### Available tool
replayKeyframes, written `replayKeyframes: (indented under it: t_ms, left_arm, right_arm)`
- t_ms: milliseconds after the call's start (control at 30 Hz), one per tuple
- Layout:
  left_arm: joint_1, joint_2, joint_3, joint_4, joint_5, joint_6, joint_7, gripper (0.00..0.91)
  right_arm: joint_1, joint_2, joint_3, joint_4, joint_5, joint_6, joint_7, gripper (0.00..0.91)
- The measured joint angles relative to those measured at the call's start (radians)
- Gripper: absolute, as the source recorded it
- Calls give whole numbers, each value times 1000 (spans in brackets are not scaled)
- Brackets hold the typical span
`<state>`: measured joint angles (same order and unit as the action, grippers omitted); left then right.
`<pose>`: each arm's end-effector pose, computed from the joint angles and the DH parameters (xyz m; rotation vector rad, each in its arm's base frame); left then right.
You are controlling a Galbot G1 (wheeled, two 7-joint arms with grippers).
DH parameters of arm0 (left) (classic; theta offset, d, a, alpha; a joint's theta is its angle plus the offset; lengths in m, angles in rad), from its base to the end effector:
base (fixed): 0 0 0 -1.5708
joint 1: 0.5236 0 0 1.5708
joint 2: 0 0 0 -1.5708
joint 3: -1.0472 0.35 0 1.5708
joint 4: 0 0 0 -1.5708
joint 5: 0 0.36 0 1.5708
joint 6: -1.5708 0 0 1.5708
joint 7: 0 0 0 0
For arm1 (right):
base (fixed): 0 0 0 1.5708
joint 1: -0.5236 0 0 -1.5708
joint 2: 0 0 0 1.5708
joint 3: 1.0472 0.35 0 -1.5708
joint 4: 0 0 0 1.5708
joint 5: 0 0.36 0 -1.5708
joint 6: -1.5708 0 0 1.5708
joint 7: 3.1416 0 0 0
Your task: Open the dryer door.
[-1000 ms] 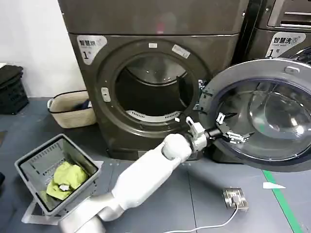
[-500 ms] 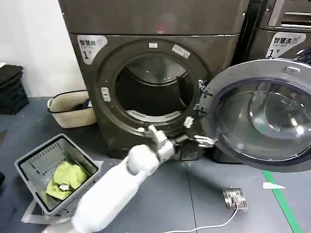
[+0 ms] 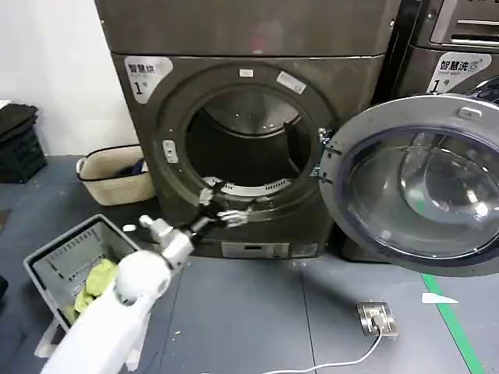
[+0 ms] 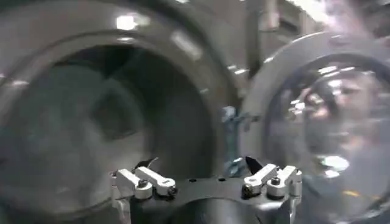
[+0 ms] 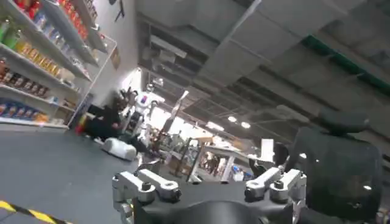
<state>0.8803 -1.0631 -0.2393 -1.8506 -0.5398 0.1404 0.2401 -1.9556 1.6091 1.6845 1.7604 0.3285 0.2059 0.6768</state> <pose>0.3717 0.0370 -0.2073 0.9356 2.8675 0.0048 -0.1455 -0.3132 -0.2921 -2.2623 -1.8641 0.6899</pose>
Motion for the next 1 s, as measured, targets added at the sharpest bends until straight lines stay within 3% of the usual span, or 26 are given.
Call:
replayKeyframes:
  t_ms: [267,533,800,1000]
  left_arm:
    - [134,27,-169,-22,-25,65,-129,907]
    - [195,47,-280,-40,-78,189,-209,907]
    - [182,59,-345,-70,-148,387,-328,907]
    - [142,76,-358,-61,-266,561,-465,907]
  right_arm:
    - [-1,0,-34,10,6,-4,-24,907]
    - [3,0,-63,17,4,-3,-37,907]
    - [2,0,-85,14,4,-1,-69,907]
    - [-6,0,-93,23,20,-2,-119,907]
